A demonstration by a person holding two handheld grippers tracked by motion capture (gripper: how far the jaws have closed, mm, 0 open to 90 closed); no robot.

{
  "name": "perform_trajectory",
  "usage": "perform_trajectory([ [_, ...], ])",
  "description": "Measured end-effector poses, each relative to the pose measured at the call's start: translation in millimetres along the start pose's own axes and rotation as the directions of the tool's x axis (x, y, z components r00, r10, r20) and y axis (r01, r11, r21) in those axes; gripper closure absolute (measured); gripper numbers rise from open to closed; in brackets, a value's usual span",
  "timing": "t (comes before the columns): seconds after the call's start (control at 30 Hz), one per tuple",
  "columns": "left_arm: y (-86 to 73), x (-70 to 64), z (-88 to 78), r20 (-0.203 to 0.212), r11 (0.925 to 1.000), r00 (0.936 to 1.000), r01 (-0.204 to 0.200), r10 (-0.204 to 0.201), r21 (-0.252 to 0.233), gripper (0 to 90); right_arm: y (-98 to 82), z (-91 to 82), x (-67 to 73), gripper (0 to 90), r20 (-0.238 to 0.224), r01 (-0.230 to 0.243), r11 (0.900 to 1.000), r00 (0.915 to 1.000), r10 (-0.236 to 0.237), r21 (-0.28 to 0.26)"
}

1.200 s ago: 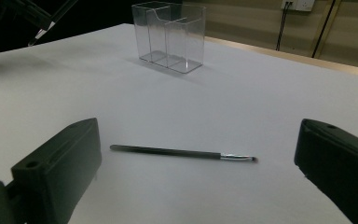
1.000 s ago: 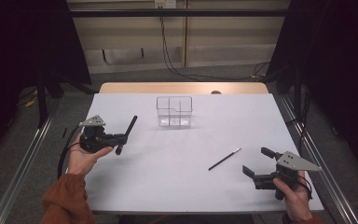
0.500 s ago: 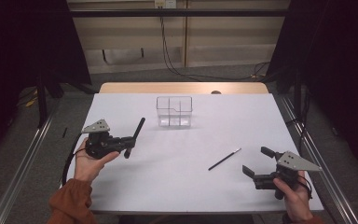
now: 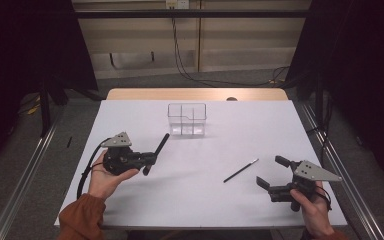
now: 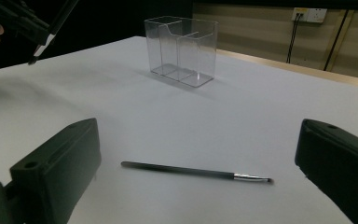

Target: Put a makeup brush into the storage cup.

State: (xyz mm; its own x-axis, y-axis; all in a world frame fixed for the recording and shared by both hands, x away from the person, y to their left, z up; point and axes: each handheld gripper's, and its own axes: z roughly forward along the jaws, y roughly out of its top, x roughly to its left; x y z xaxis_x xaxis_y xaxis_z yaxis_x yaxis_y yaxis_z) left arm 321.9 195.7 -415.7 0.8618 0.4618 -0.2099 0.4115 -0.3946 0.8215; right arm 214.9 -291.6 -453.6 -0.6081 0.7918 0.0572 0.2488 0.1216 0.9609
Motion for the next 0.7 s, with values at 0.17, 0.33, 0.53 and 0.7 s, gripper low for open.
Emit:
perform_trajectory([
  [0.17, 5.5, -8.6, 5.9, 0.031, 0.9998, 0.9994, -0.018, 0.018, 0.004, 77.2, 4.7, 5.3, 1.3, 0.0, -0.010, 0.012, 1.000, 0.9999, -0.012, -0.005],
  [0.33, 10.9, -19.8, 16.6, 0.063, 0.9980, 0.9968, -0.052, 0.049, 0.035, 77.2, 11.1, 13.3, 5.8, 0.0, -0.030, 0.007, 1.000, 0.9995, -0.007, -0.018],
  [0.53, 17.2, -29.4, 27.3, 0.100, 0.9957, 0.9923, -0.078, 0.073, 0.049, 77.2, 19.7, 18.6, 9.9, 1.7, -0.115, 0.045, 0.999, 0.9925, -0.043, 0.017],
  [0.7, 20.7, -36.6, 34.2, 0.122, 0.9931, 0.9885, -0.098, 0.090, 0.064, 77.2, 27.7, 28.4, 15.8, 1.5, -0.149, 0.046, 0.999, 0.9879, -0.044, 0.014],
])
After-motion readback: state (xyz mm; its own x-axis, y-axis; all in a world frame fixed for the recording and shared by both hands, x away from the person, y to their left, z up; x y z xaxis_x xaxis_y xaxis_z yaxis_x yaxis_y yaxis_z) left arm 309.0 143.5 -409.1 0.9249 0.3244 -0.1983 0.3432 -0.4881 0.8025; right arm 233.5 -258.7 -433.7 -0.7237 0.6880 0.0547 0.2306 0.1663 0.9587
